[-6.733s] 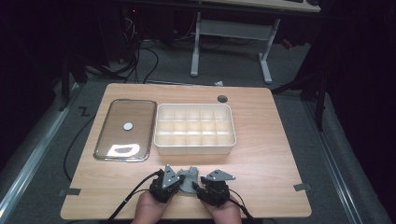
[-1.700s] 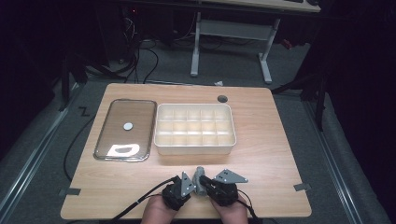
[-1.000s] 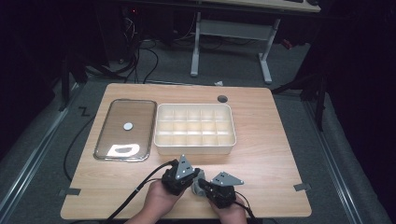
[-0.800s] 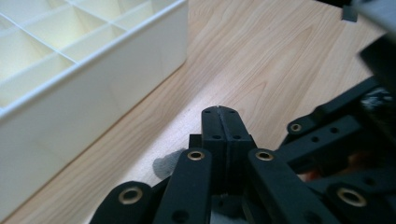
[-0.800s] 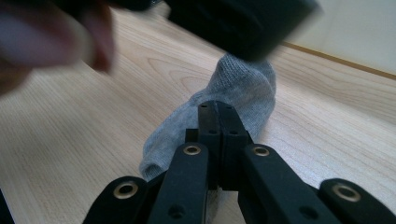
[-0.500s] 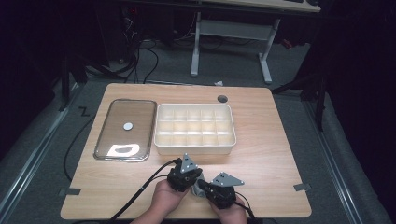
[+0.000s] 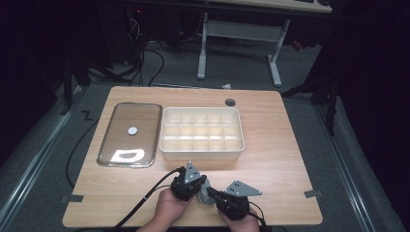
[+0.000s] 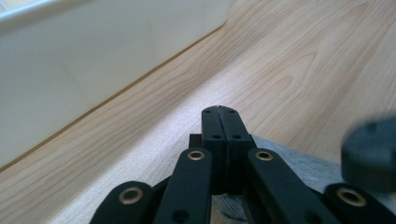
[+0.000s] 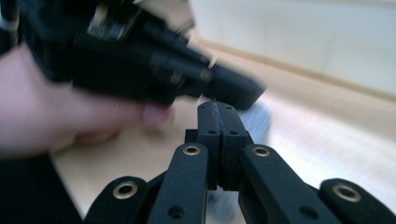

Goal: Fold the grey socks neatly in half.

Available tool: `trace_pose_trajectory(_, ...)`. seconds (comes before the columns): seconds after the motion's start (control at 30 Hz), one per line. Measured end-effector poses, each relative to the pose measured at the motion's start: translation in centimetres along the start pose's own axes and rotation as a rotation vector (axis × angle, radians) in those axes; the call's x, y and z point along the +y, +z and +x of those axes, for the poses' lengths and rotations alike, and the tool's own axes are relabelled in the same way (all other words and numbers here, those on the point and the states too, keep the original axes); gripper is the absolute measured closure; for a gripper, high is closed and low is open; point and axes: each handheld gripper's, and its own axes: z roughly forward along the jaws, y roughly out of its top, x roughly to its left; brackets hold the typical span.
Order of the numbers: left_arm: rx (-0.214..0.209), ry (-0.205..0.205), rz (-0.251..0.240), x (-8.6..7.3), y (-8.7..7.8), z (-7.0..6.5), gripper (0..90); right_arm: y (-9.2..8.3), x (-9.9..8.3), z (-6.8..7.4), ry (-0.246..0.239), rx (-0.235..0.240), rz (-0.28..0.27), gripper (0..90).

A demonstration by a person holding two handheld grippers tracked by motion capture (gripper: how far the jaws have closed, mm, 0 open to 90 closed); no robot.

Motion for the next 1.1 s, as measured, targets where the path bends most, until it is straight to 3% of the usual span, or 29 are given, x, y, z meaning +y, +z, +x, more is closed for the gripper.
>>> trace_pose_trajectory(0.13, 0.003, 0.005, 0.003, -0.1, 0.0, 0.1, 90.0, 1.1, -1.0, 0.5, -0.023, 0.018, 0.089, 90.0)
trace_pose_trajectory(0.2, 0.005, 0.01, 0.003, 0.0, 0.0, 0.1, 90.0, 1.3, -1.0, 0.5, -0.026, 0.022, 0.105, 90.0)
trace_pose_trajectory(0.3, 0.012, 0.003, 0.003, 0.3, -0.4, 0.3, 90.0, 1.5, -1.2, 0.7, -0.039, 0.021, 0.109, 90.0)
trace_pose_trajectory(0.4, -0.002, -0.019, -0.048, 1.4, -1.7, 0.1, 88.2, 1.6, -1.2, 0.8, -0.048, 0.02, 0.114, 90.0)
trace_pose_trajectory(0.47, -0.023, 0.003, -0.082, 2.3, -2.5, -0.6, 87.5, 1.6, -1.2, 0.7, -0.049, 0.026, 0.114, 90.0)
trace_pose_trajectory(0.57, -0.046, 0.025, -0.08, 2.6, -2.7, -1.3, 87.5, 1.6, -1.3, 0.6, -0.046, 0.031, 0.112, 90.0)
trace_pose_trajectory(0.67, -0.044, 0.033, -0.031, 1.6, -1.8, -1.4, 87.7, 1.6, -1.3, 0.6, -0.05, 0.03, 0.113, 90.0)
trace_pose_trajectory(0.73, -0.046, -0.017, -0.025, 0.5, -1.7, -0.5, 88.7, 1.6, -1.3, 0.7, -0.054, 0.031, 0.114, 90.0)
trace_pose_trajectory(0.9, -0.032, -0.016, -0.006, -0.8, -1.8, 0.2, 90.0, 1.6, -1.3, 0.5, -0.053, 0.04, 0.113, 90.0)
trace_pose_trajectory(1.03, -0.043, -0.019, -0.028, -1.8, -1.5, 0.5, 90.0, 1.6, -1.3, 0.5, -0.055, 0.039, 0.112, 90.0)
trace_pose_trajectory(1.1, -0.034, 0.008, -0.052, -2.3, -1.6, 0.4, 90.0, 1.6, -1.4, 0.6, -0.057, 0.036, 0.112, 90.0)
